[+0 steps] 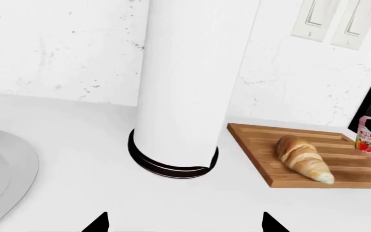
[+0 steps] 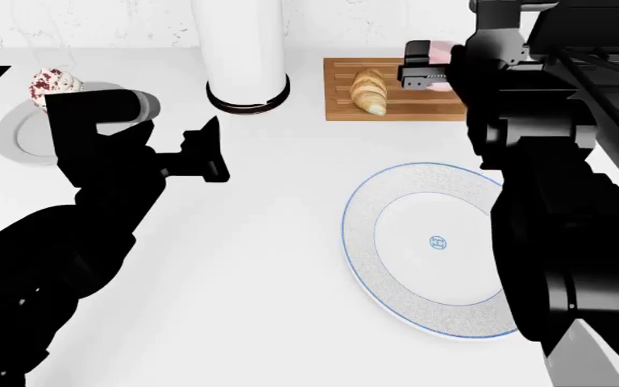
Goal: From the different types of pastries on the counter, select a croissant and place it on the cutting board. Then retrieve a jar of jam from the cabinet and place it alongside the croissant on the cutting board.
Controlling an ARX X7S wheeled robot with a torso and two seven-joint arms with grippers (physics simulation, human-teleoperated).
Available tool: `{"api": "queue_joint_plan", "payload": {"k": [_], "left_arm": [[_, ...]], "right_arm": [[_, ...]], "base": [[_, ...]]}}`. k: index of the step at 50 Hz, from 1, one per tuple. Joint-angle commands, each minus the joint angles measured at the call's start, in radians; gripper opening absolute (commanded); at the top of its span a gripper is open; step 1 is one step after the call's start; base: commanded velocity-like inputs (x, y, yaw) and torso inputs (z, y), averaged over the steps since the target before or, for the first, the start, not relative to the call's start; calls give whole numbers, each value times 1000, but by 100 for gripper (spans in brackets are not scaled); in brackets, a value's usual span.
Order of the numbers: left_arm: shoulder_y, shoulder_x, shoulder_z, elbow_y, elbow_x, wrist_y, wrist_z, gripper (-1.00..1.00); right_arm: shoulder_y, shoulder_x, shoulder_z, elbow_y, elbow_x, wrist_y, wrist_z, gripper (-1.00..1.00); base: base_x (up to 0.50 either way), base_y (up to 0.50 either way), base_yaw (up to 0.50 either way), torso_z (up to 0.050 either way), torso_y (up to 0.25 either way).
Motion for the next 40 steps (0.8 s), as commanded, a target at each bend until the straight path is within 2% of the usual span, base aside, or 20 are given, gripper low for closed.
{"api": "queue_joint_plan", "payload": {"k": [1, 12, 19, 40], "left_arm": [[1, 0, 3, -11, 5, 8, 3, 100], [2, -2, 2, -6, 0, 9, 1, 100], [3, -3, 1, -5, -1, 11, 0, 100], [5, -9, 1, 5, -7, 13, -4, 100]], "right_arm": [[6, -1, 13, 0, -21, -102, 9, -100], [1, -3, -7, 0, -25, -110, 18, -100], [3, -2, -26, 0, -23, -103, 25, -100], [-22, 0, -50, 0, -21, -24, -3, -100]], "base": [[0, 0, 0, 0, 0], [0, 0, 0, 0, 0], [477, 1, 0, 0, 0], [0, 0, 0, 0, 0]]}}
